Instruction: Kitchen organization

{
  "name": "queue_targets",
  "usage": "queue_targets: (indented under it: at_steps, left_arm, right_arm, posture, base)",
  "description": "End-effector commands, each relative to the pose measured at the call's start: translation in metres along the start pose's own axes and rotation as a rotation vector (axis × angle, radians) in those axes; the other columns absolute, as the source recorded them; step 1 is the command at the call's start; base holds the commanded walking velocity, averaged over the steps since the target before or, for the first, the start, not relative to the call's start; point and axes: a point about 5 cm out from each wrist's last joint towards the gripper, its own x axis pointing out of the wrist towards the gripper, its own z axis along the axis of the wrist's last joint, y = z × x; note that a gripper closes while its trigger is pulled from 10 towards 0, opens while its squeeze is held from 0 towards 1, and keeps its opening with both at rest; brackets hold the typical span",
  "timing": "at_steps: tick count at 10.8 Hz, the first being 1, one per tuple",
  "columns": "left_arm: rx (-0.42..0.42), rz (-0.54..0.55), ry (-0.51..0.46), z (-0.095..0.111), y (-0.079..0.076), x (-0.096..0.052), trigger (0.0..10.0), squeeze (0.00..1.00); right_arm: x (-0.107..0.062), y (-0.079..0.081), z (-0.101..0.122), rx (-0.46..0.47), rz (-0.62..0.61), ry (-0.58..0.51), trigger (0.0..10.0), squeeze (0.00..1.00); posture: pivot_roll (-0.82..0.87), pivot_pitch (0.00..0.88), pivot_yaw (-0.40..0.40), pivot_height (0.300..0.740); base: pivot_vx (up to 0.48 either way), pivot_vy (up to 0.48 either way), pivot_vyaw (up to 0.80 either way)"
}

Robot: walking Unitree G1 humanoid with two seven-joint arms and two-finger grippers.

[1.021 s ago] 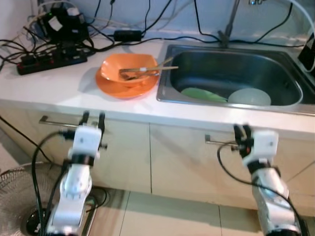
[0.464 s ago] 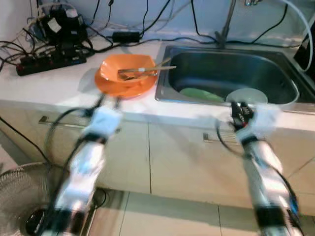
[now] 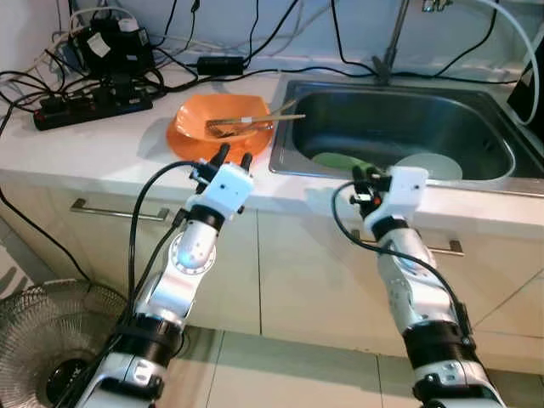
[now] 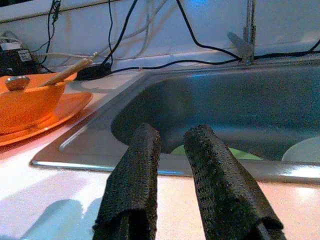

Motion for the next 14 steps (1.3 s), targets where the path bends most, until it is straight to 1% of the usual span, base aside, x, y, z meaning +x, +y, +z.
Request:
queue_targets:
  at_steps: [1,3,11,12,13,14]
  left_arm:
    - [0.011,0.0,0.004,-0.0022,-0.0023,0.0011,10.0,0.0]
    - [0.012,0.008,0.007,-0.0038,-0.0032,0.0013,10.0,0.0]
    - [0.015,0.026,0.006,-0.0051,-0.0022,0.0009,10.0,0.0]
    - [0.005,0.036,0.007,-0.0057,-0.0013,0.0008,10.0,0.0]
    - [-0.055,0.073,0.002,-0.0089,0.0007,-0.0023,10.0,0.0]
    - [-0.058,0.082,-0.004,-0.0091,0.0014,-0.0034,10.0,0.0]
  right_arm:
    - [0.0058,0.003,0.0036,-0.012,0.011,-0.015,10.0,0.0]
    - [0.0084,0.0018,0.0049,-0.012,0.01,-0.026,10.0,0.0]
    - [0.009,0.004,0.0015,-0.018,0.014,-0.027,10.0,0.0]
    - [0.009,0.0035,0.0016,-0.017,0.009,-0.033,10.0,0.0]
    - [0.0069,0.0044,0.0017,-0.068,0.015,-0.065,10.0,0.0]
    - [0.006,0.0047,0.0017,-0.068,0.014,-0.076,10.0,0.0]
  posture:
    - [0.16,0.0,0.026,0.74]
    - [0.16,0.0,0.024,0.74]
    - [0.17,0.0,0.025,0.74]
    - [0.17,0.0,0.026,0.74]
    - [0.16,0.0,0.03,0.74]
    - [0.17,0.0,0.031,0.74]
  base:
    - [0.0,0.0,0.0]
    - [0.0,0.0,0.0]
    - [0.0,0.0,0.0]
    - [0.247,0.0,0.0]
    - [0.251,0.0,0.0]
    - [0.251,0.0,0.0]
